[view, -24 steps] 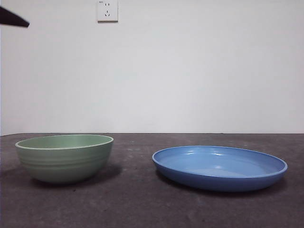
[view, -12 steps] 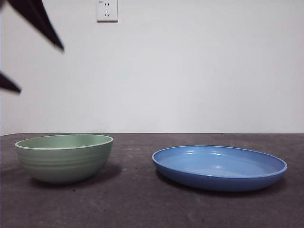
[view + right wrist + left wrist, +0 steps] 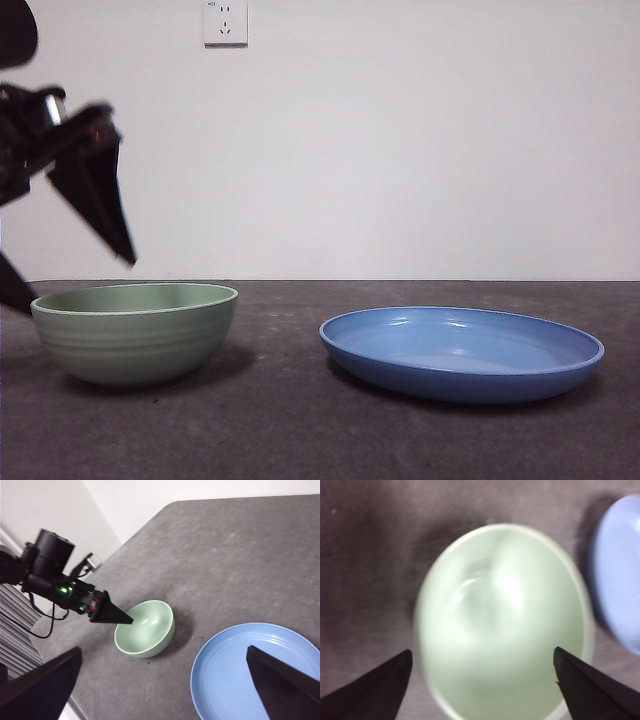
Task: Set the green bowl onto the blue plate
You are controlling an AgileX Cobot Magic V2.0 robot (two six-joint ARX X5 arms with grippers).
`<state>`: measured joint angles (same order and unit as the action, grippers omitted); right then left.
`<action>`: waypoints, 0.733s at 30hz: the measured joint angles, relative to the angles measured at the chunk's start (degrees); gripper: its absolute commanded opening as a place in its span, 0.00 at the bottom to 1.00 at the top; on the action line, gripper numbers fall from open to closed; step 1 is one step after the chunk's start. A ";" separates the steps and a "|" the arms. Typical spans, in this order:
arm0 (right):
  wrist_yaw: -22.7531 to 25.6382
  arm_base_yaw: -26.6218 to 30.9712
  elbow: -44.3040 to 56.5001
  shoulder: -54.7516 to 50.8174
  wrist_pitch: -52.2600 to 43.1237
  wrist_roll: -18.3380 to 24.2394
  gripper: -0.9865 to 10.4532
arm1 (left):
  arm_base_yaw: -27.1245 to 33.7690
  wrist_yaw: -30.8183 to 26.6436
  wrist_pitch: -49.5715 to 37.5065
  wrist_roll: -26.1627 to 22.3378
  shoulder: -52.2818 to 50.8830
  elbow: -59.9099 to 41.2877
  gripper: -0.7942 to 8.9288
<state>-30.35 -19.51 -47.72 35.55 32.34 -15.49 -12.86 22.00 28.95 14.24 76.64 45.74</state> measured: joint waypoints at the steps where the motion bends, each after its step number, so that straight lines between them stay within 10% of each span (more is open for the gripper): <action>1: 0.00 0.00 0.00 0.00 0.00 0.02 0.58 | 0.02 -1.16 0.04 -0.20 0.83 0.00 0.52; 12: -0.04 0.00 0.00 0.00 -0.02 0.02 0.58 | 0.09 -2.89 0.04 -0.87 4.33 0.00 0.09; 22: -0.04 0.00 0.00 0.00 -0.02 0.02 0.58 | -2.71 -6.05 7.96 1.46 4.37 8.85 0.09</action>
<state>-30.39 -19.51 -47.72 35.55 32.32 -15.46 -15.57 15.94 36.91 15.70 81.01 54.59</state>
